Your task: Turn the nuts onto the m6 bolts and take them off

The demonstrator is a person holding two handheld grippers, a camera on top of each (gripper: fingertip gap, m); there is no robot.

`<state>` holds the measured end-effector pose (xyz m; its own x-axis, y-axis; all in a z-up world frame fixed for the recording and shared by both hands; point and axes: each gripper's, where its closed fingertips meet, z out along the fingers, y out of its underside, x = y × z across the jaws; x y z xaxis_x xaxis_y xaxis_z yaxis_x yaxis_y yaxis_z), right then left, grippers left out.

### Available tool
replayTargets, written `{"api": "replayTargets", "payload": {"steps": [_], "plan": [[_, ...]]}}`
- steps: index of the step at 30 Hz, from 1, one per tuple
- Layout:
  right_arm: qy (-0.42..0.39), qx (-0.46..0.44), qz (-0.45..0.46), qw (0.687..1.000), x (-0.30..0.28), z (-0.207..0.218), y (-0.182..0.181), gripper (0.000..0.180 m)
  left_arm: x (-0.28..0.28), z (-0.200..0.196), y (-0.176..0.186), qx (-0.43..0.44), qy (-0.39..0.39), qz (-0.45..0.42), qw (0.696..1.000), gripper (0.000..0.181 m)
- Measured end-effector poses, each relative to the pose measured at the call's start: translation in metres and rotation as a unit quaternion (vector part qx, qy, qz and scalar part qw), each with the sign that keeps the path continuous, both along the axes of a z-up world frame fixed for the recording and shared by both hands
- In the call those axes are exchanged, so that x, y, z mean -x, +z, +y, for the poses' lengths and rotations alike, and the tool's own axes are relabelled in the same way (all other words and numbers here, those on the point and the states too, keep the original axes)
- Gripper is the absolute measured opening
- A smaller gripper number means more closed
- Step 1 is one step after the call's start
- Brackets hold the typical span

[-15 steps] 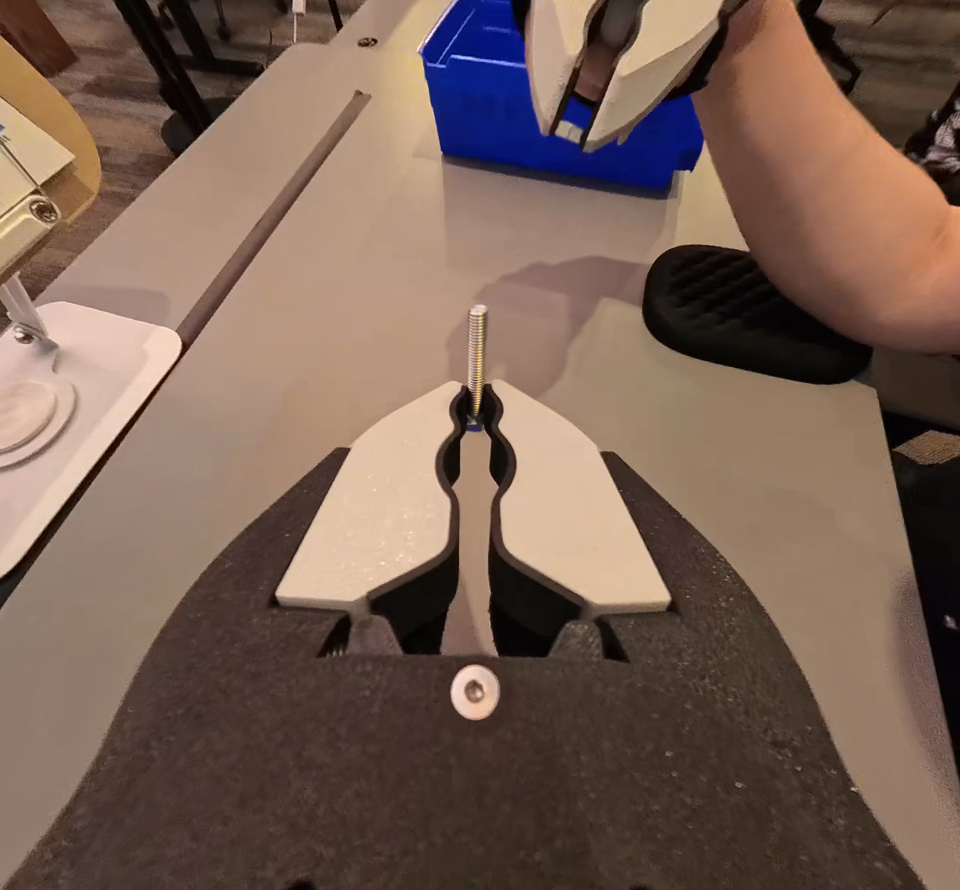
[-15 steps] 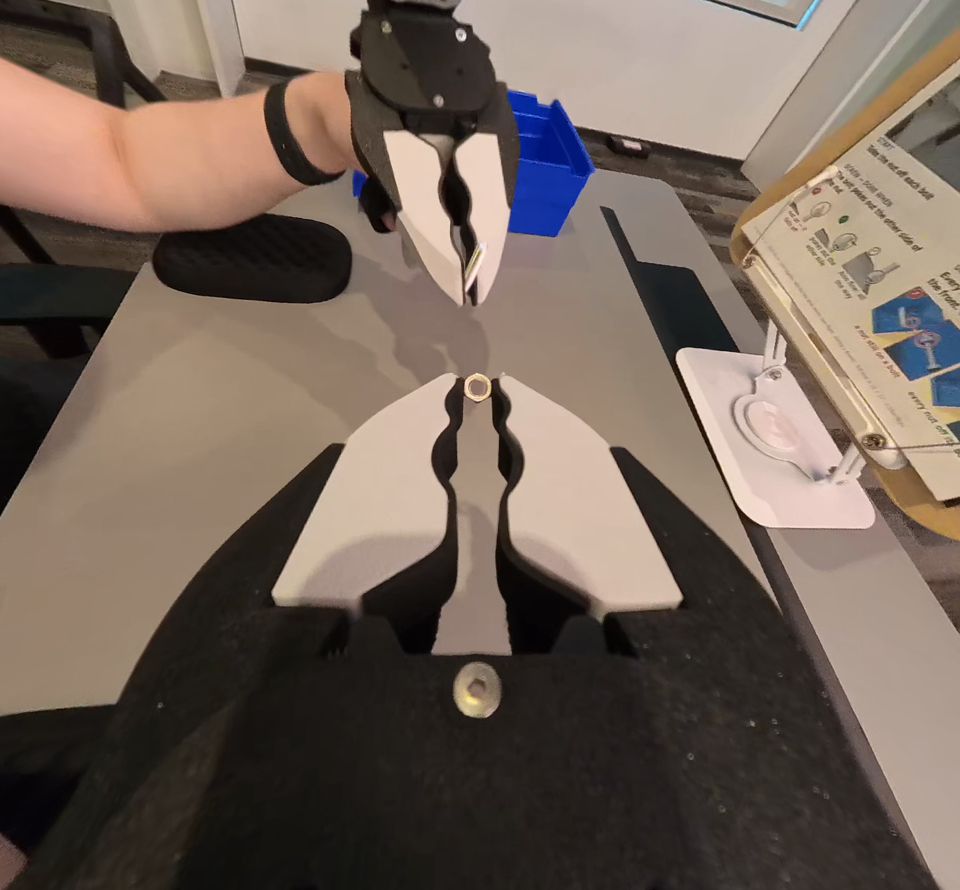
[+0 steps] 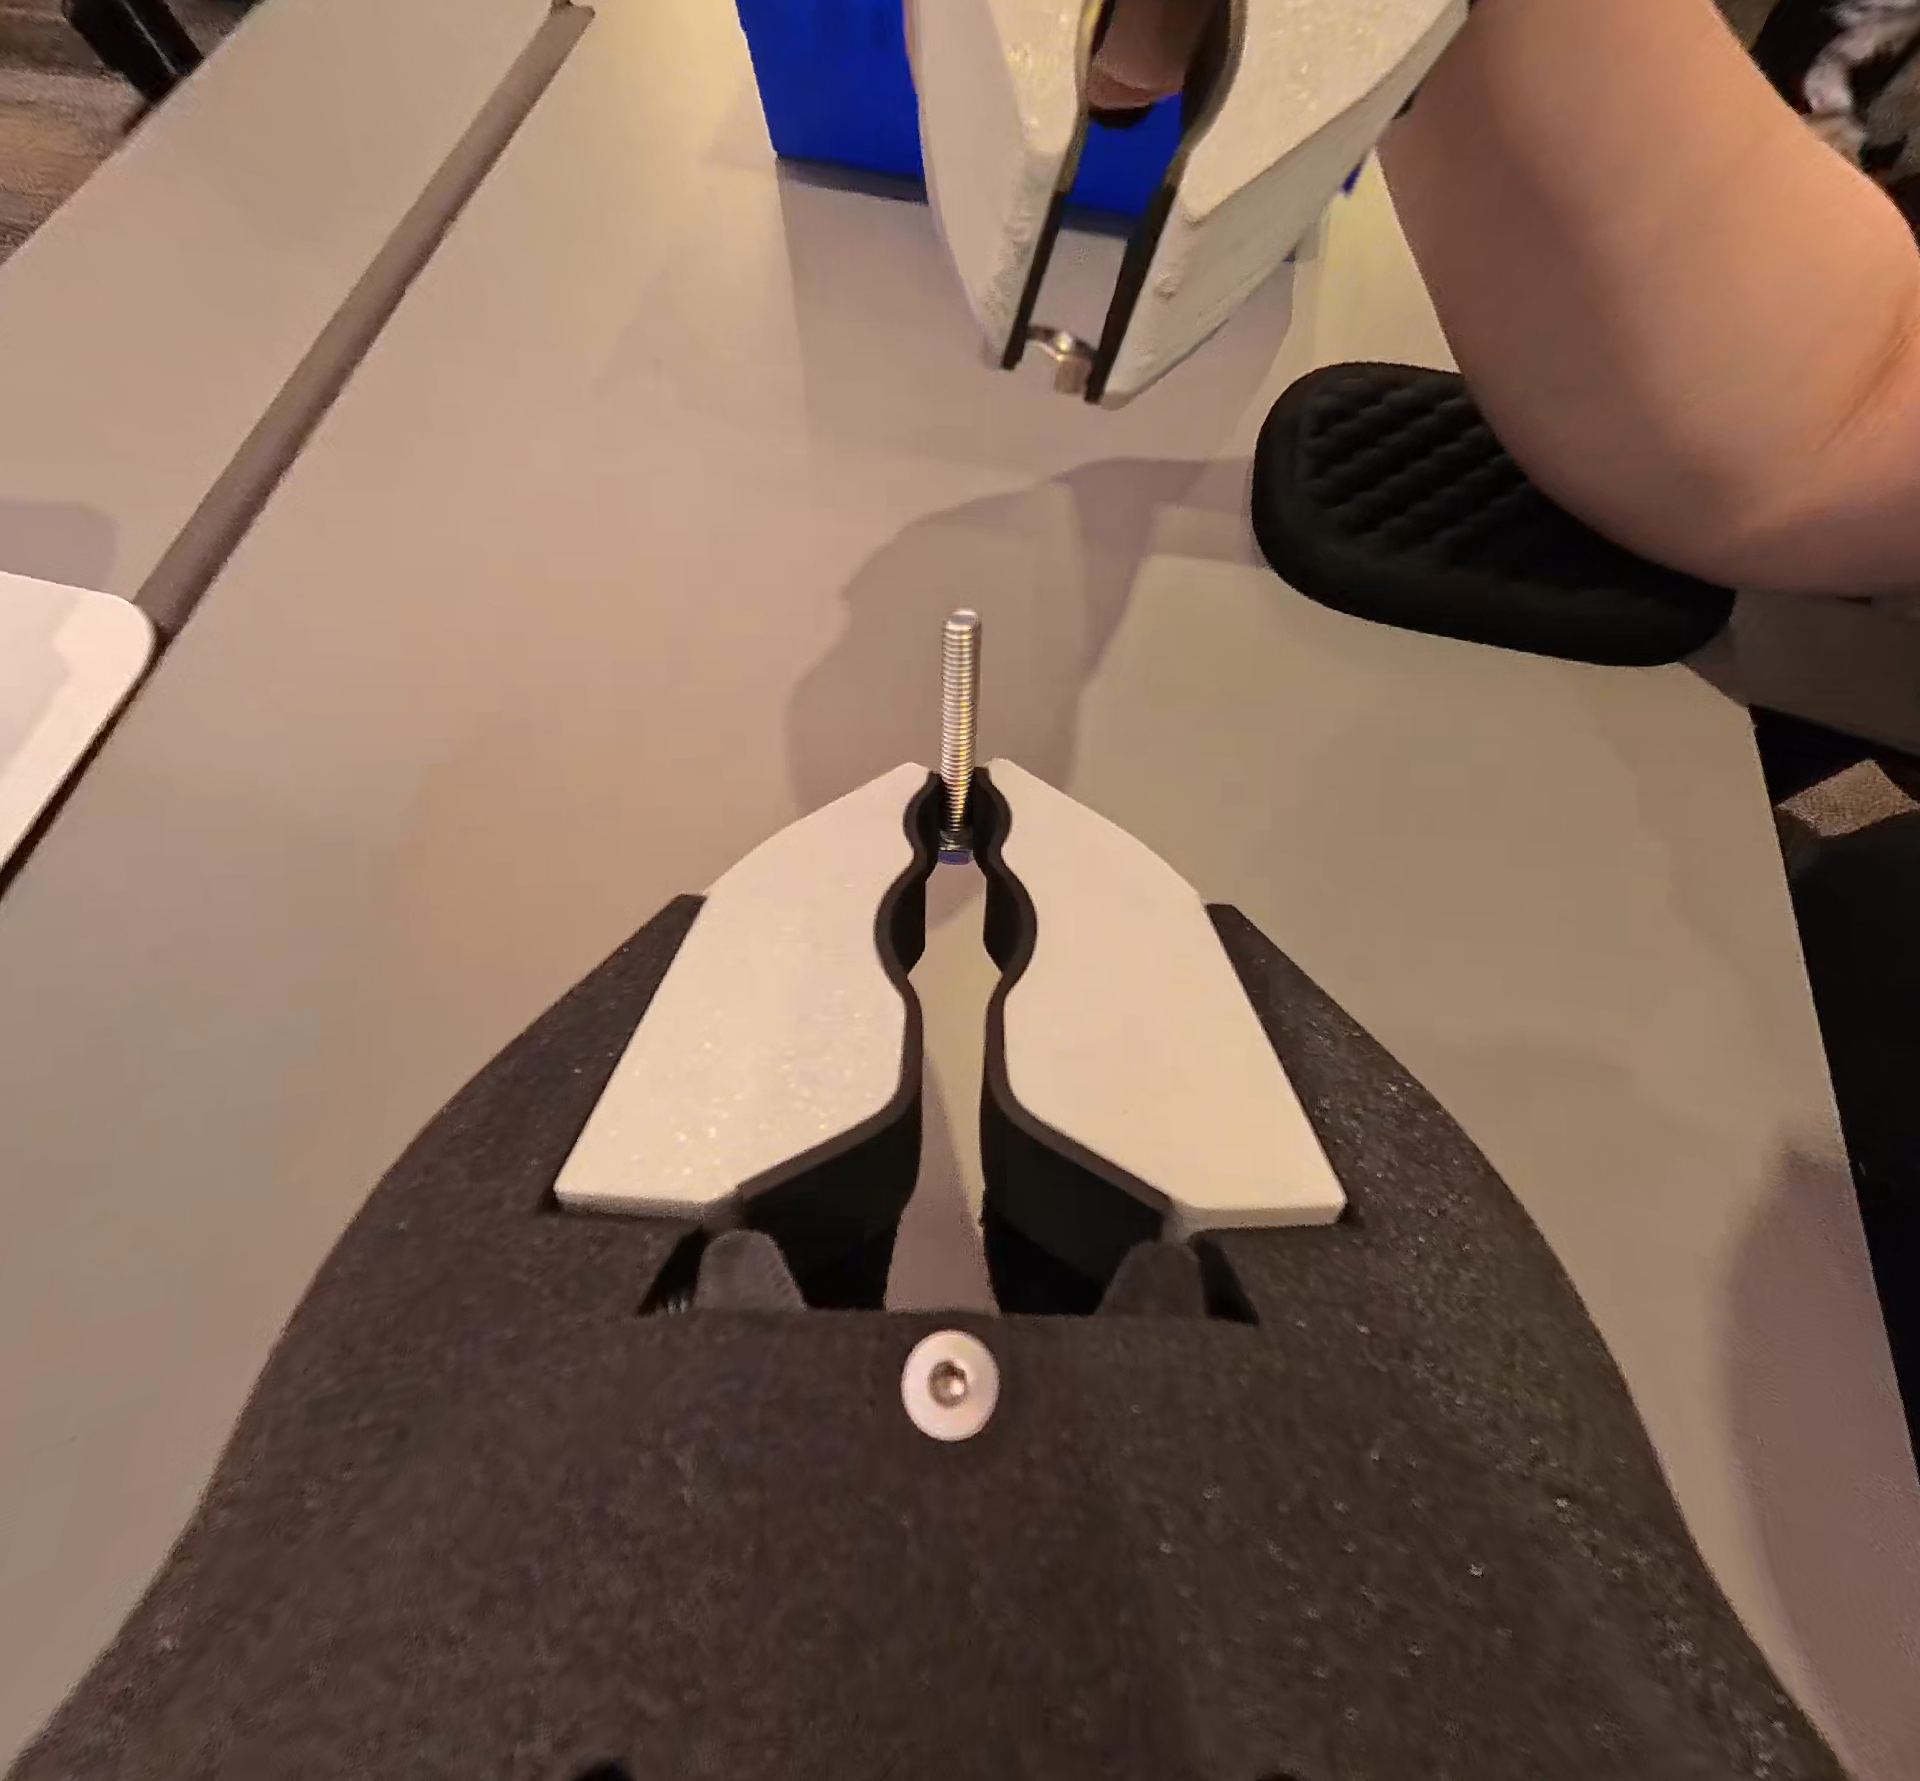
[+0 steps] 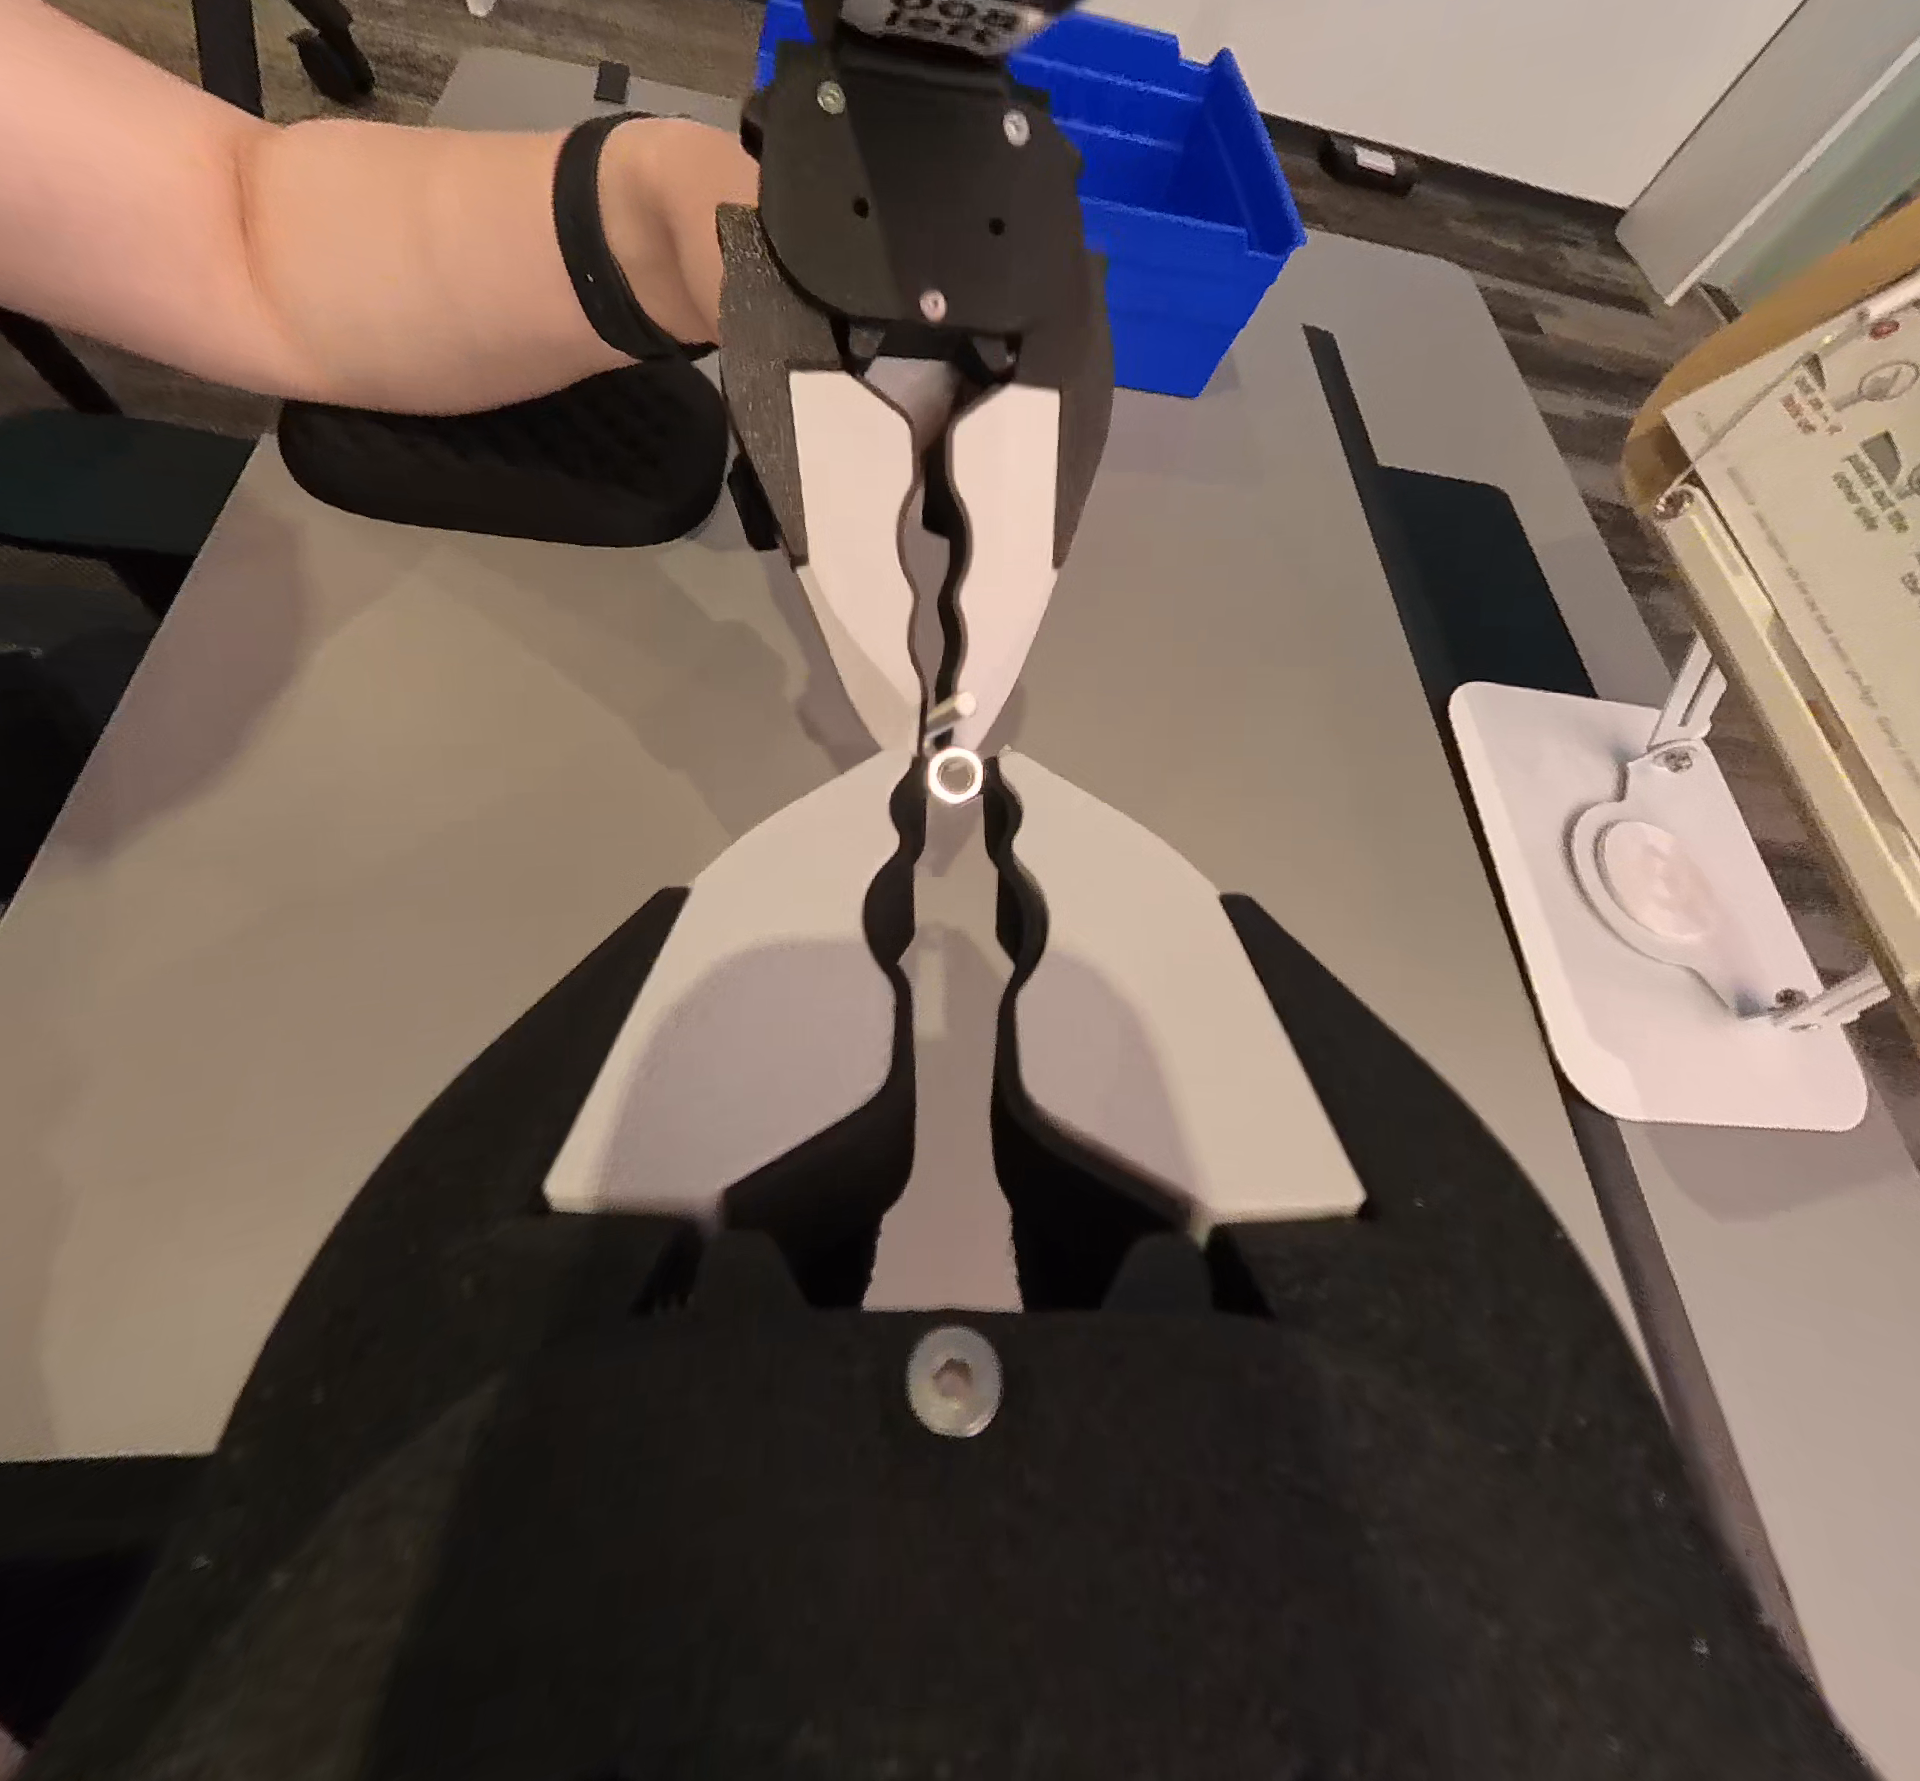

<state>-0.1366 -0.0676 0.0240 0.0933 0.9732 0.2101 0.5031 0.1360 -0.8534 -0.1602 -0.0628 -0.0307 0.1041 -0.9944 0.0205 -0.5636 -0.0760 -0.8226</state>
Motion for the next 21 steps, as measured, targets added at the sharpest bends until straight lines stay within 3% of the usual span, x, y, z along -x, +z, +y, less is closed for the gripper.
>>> {"api": "replayTargets", "payload": {"steps": [5, 21], "plan": [[0.039, -0.006, -0.011, 0.999, 0.004, -0.015, -0.003, 0.01, -0.001, -0.008, -0.017, 0.011, -0.012, 0.043, 0.999, 0.005], [0.073, -0.016, -0.048, 0.996, 0.013, -0.014, -0.027, 0.01, -0.011, -0.014, -0.016, -0.019, -0.038, 0.028, 0.999, 0.005]]}}
